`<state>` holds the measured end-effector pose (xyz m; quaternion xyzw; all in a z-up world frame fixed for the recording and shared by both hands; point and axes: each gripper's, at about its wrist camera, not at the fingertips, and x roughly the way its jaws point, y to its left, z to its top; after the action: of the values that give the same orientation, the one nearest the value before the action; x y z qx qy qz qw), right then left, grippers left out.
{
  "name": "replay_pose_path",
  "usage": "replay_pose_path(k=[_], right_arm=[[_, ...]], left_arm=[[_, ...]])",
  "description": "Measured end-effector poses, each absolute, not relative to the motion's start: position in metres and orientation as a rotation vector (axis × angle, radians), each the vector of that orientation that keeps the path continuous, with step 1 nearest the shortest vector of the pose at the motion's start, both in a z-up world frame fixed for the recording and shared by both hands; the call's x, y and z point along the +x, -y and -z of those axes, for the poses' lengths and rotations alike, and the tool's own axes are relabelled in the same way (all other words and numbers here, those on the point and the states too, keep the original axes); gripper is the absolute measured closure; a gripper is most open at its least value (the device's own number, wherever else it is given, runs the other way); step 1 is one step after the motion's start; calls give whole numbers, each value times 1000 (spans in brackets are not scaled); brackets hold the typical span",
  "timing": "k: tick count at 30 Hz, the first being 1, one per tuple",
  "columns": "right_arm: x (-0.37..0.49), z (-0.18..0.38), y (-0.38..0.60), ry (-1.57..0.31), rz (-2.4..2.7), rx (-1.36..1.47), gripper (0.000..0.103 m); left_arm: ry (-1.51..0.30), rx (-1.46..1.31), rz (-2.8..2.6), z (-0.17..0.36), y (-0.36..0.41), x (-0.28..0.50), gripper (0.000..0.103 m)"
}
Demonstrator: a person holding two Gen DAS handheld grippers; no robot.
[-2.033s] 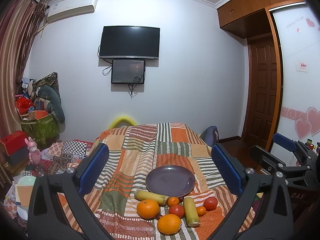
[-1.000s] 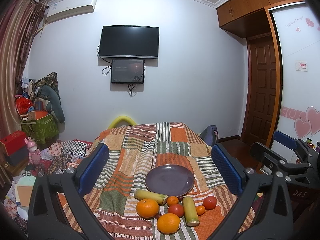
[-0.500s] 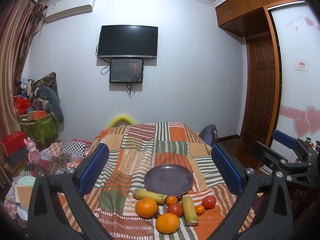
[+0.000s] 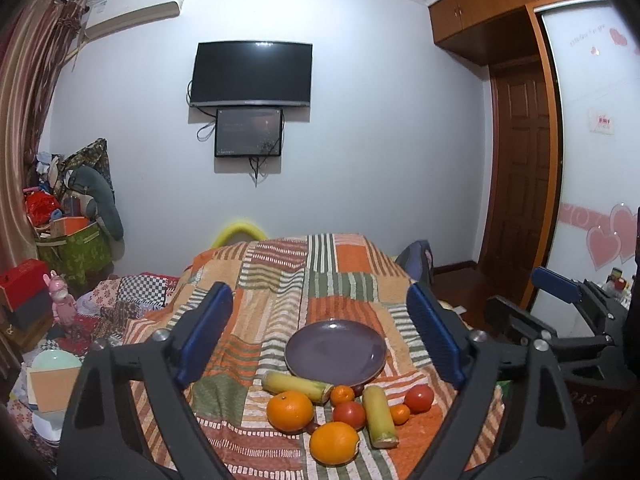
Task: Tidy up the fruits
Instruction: 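Grasp the large orange with the left tool while the right tool grasps a red tomato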
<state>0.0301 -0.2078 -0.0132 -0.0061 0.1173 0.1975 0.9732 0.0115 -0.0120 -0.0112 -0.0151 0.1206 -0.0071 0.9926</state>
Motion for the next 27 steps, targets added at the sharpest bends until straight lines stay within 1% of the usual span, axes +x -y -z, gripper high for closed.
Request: replay_pose_path(k=[2,4,5,10,11,18,23,27], right_arm=[[37,18,210,-267,-398,-4,17],[45,24,214,-301,-399,5,22],[48,27,216,-315,-401,5,26],[68,46,227,-393,-359,-30,28],[71,49,229,-410,-350,-33,30],[97,80,245,-589,-336,-28,50],[108,97,244,-675,-327,-78,50],[116,113,249,-743,-343,-58,50]], left_arm=[[-263,-27,21,15,11,18,22],[-284,-33,30,20,9,25,24],[-295,-40,30,23,7,29,27],[-378,-34,37,39,-2,55,39],[-395,-30,36,43,-3,61,41],[-571,-44,33,84,-23,100,42],[-678,-39,15,115,-37,117,42],[-765,-43,21,138,-43,132,40]])
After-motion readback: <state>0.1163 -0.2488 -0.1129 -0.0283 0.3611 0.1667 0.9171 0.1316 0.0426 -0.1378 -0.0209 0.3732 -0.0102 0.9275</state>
